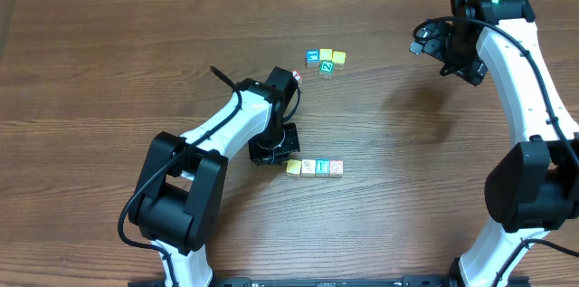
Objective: Flip 4 blocks
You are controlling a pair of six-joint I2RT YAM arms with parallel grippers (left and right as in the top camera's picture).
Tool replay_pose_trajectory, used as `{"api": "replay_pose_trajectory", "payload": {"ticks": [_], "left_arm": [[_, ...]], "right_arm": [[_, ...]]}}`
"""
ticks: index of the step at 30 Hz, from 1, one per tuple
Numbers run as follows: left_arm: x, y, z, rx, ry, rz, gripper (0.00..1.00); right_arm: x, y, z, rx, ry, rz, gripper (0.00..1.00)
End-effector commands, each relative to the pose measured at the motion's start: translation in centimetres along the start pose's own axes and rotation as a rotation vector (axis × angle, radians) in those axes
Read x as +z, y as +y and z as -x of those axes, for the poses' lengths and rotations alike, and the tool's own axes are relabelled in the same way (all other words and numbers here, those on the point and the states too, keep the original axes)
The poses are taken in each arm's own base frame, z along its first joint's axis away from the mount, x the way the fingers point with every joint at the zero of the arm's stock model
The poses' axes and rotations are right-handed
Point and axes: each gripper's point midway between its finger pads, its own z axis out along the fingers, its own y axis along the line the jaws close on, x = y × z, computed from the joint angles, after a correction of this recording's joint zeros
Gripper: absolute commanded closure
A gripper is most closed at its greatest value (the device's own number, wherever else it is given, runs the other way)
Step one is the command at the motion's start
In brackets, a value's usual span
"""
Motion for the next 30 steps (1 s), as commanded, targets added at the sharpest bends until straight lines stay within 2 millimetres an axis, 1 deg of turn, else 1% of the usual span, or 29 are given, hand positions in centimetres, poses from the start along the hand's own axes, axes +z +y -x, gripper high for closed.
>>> {"api": "replay_pose_trajectory", "payload": {"ticks": [1,18,23,30], "left_arm": [[-0.36,-0.24,-0.33,0.001,-0.001,-0.011,0.96],[-0.36,-0.24,-0.29,0.002,-0.003,-0.011,0.96],[-0.37,0.46,-0.06,0.0,-0.019,0.028,0.96],[-0.37,0.51,-0.12,-0.001,-0.017,0.03,0.96]], "right_arm": [[-0.57,-0.07,0.43,-0.001,-0.022,0.001,0.0],[-0.57,-0.07,0.43,-0.001,-0.022,0.001,0.0],[-0.57,-0.07,0.43,-0.001,-0.022,0.001,0.0],[-0.56,-0.08,0.42,-0.001,-0.022,0.001,0.0]]}}
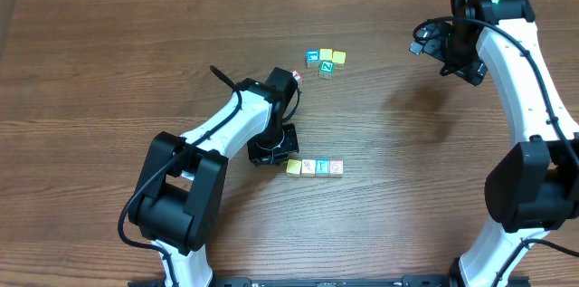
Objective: Flip 4 blocks
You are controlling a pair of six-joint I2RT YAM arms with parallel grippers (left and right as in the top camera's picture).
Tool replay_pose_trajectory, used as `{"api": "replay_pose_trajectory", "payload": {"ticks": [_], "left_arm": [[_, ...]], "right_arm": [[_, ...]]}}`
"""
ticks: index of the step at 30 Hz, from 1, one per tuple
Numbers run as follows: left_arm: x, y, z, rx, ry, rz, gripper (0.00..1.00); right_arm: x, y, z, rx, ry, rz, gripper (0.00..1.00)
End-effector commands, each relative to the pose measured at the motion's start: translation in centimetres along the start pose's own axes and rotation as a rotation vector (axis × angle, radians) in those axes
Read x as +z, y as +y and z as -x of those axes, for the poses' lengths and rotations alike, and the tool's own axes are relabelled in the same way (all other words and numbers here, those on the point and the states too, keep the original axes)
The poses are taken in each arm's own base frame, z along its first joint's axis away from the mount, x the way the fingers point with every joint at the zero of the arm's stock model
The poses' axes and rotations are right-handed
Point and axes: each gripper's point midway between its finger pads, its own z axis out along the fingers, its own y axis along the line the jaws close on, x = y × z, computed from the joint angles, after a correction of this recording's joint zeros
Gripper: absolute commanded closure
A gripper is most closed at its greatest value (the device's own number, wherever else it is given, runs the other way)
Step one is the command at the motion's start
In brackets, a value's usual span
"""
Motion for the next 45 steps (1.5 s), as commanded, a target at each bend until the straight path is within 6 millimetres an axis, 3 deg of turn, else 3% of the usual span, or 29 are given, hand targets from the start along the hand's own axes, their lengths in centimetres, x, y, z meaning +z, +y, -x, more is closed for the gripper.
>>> {"api": "replay_pose_trajectory", "payload": {"ticks": [1,24,30,35,39,45], "left_arm": [[-0.4,0.1,-0.1,0.001,-0.016,0.008,0.96],[-0.4,0.6,-0.2,-0.001,-0.014,0.032,0.96],[-0.4,1.0,-1.2,0.0,0.028,0.047,0.96],[-0.5,1.8,-2.6,-0.011,0.084,0.077,0.96],[-0.5,0.9,-3.2,0.013,0.119,0.024,0.96],[-0.4,0.3,-1.8,0.025,0.059,0.008,0.96]], "right_arm": [[-0.6,-0.1,0.4,0.0,-0.022,0.001,0.0],[-0.6,0.0,0.5,0.003,-0.026,0.004,0.0],[-0.9,1.9,3.5,0.015,-0.145,0.084,0.0],[-1.3,3.6,4.5,0.015,-0.179,0.164,0.0],[-1.4,5.4,2.4,-0.004,-0.068,0.28,0.0],[-1.4,5.4,0.5,-0.005,0.021,0.292,0.0]]}}
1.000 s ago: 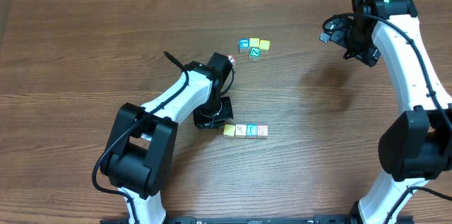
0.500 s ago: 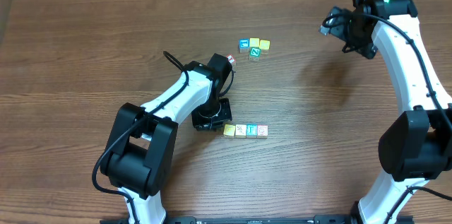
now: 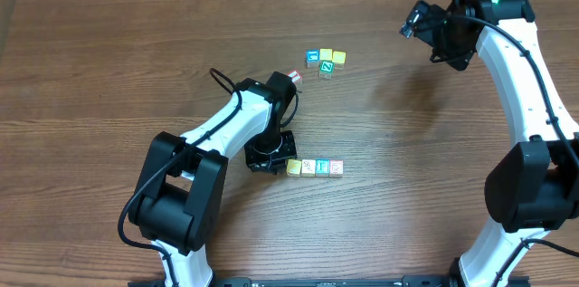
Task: Flip 4 blocks
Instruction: 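Move the right gripper from upper right toward the row's red end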
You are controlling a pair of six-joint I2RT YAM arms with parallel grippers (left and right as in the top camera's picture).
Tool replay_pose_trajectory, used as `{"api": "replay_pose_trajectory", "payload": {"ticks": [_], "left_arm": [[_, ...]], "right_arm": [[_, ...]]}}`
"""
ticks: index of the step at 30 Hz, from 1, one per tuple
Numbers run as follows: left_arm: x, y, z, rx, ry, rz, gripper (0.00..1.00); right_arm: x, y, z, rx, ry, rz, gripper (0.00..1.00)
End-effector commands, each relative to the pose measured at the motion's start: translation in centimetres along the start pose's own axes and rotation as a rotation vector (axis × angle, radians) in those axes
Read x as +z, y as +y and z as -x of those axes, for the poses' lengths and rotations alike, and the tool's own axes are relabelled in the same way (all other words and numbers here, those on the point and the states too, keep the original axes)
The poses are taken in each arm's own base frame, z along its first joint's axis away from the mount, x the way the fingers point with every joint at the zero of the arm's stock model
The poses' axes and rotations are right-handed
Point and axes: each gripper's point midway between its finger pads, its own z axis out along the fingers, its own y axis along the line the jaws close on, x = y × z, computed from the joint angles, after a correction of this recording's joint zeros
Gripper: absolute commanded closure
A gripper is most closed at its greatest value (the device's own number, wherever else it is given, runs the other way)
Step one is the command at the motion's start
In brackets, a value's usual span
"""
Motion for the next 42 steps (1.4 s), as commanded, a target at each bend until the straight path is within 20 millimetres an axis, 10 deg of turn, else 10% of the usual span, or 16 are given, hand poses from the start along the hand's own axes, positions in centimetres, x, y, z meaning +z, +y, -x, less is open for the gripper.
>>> {"api": "replay_pose_trajectory", "payload": {"ticks": [1,8,15,39,42], "left_arm": [[-0.3,-0.6,0.1,0.033,-0.022,-0.025,0.96],[-0.3,-0.4,-0.3,0.029,-0.002,-0.016,0.96],[-0.3,-0.6,-1.0,0.026,0.028,-0.035,0.96],[-0.4,-0.5,-0.4,0.027,0.005,-0.026,0.96],[-0.4,0.0,0.0,0.021,-0.012,-0.009,0.96]], "right_arm": [[-0.6,0.3,-1.4,0.011,0.066,0.029,0.0],[-1.2,-1.1,-5.4,0.046,0.236,-0.02,0.02],[-1.8,-2.9,-9.4,0.032,0.386,-0.112,0.54],[2.2,-3.9,-23.0,-0.209,0.678,-0.262,0.74],[2.8,-3.9,-23.8,-0.223,0.678,-0.265,0.96]]}}
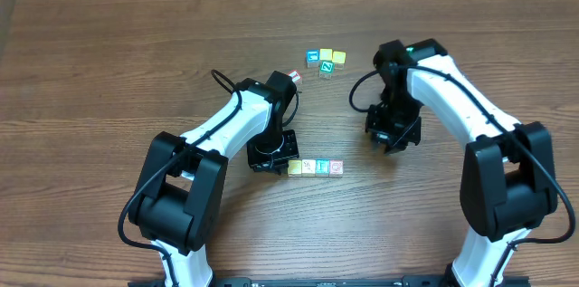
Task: Flip 4 blocks
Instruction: 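Move the right gripper from upper right toward the row's red end, then lower the right gripper against the red block at the row's right end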
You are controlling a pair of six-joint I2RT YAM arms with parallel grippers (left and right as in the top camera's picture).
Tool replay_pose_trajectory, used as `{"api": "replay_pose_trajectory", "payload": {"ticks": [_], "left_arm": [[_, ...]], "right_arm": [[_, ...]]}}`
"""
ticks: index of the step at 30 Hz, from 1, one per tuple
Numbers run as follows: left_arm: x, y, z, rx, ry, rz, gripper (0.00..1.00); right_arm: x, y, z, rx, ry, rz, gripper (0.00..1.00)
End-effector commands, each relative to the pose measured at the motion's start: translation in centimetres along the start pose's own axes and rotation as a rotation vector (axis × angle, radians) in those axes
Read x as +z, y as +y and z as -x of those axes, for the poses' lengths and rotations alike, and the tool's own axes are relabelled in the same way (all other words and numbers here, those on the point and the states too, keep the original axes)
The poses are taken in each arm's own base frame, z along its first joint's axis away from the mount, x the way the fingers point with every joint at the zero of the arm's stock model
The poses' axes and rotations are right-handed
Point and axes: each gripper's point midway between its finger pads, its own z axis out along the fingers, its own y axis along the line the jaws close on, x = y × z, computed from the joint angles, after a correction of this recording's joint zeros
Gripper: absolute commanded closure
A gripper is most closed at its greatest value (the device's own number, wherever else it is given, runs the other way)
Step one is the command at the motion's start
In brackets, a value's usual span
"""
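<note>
A row of small blocks [316, 168] lies near the table's middle: yellow, white-green, teal and pink, side by side. A second cluster [325, 60] of blue, yellow and green blocks sits farther back. My left gripper [282, 155] is down at the left end of the row, right against the yellow block; its fingers are hidden under the wrist. My right gripper [394, 138] is low over the table, to the right of the row and clear of it; its jaws cannot be made out.
The wooden table [109, 88] carries only the two groups of blocks. Both arms reach in from the near edge, the left one bent across the middle, the right one arching from the right side.
My right arm has come from high at the back right down to the table, right of the block row. The left gripper has shifted slightly and still sits at the row's left end.
My left gripper stayed at the left end of the block row throughout, with only small shifts. My right arm hung raised at the back right, then moved a little leftward, and now is low beside the row. Both block groups look unchanged.
</note>
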Motion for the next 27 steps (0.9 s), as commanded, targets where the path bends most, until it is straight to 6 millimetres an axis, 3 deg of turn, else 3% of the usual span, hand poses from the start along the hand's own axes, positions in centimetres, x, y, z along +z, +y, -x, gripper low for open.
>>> {"api": "replay_pose_trajectory", "payload": {"ticks": [1,5,9,13,16,19,23,27], "left_arm": [[-0.4,0.8,0.6,0.019,-0.045,0.038,0.96],[-1.7,3.0,2.2,-0.002,-0.125,0.147,0.96],[-5.9,3.7,3.3,-0.036,-0.21,0.142,0.96],[-9.9,4.2,2.6,-0.039,-0.317,0.118,0.96],[-11.6,4.9,1.3,-0.025,-0.375,0.146,0.96],[-11.0,4.8,0.1,0.007,-0.381,0.147,0.96],[-7.3,4.6,-0.3,0.034,-0.335,0.144,0.96],[-4.7,3.9,0.7,0.038,-0.32,0.098,0.96]], "right_arm": [[0.9,0.4,-0.5,-0.003,-0.002,-0.001,0.96],[0.4,0.2,0.4,0.012,-0.042,0.014,0.96],[-3.3,0.1,0.0,0.006,-0.143,0.072,0.96],[-6.2,-1.3,-0.5,0.062,-0.311,0.021,0.96],[-6.2,-2.4,-0.8,0.129,-0.412,-0.04,0.96],[-4.0,-1.8,-1.0,0.112,-0.422,-0.036,0.96],[-0.3,-2.0,-1.1,0.061,-0.385,-0.058,0.96],[0.6,-1.1,-1.3,0.041,-0.357,0.002,0.96]]}}
